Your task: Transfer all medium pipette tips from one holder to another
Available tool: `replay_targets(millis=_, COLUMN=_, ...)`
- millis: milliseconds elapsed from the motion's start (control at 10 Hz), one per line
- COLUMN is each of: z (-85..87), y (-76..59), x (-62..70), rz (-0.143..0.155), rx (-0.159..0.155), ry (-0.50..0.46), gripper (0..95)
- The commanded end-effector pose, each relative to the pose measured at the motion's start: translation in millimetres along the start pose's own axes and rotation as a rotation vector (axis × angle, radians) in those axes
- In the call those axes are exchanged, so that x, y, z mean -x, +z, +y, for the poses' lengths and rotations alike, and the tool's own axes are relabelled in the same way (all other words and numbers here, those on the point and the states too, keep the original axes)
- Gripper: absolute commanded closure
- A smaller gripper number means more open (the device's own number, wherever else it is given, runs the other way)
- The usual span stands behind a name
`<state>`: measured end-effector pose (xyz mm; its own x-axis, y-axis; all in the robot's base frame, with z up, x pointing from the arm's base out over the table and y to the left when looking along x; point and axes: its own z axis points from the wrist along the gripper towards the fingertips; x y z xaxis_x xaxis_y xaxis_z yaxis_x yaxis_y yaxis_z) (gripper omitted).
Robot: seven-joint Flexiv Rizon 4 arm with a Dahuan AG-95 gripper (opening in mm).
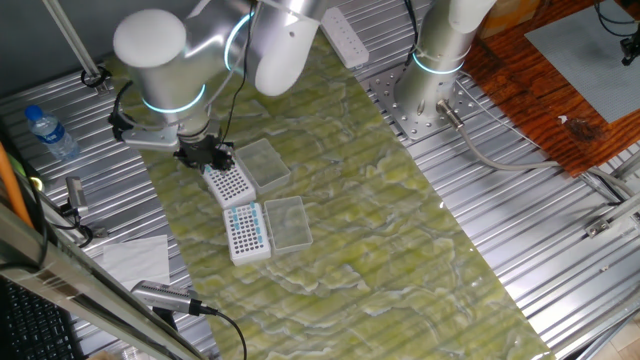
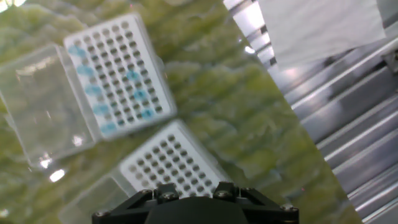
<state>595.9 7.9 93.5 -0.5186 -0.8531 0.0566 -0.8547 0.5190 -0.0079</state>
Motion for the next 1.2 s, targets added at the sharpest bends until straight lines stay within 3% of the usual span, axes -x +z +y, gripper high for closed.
replay_targets(millis=100, z=-1.0, y=3.3, x=-6.1, rz=-0.004, rx=-0.008, ry=-0.013, gripper=57.0)
replay_targets(millis=600, z=-11.2, y=12.2, x=-7.7, rz=-0.009, rx=-0.029, ry=-0.041, gripper=57.0)
replay_targets(millis=700, z=-12.3, y=15.3, x=-8.1, rz=-0.012, rx=-0.035, ry=-0.048, gripper=76.0)
replay_targets(millis=1200, z=-12.8, y=18.9, x=-10.5, rz=-0.004, rx=-0.057, ry=-0.104, gripper=76.0)
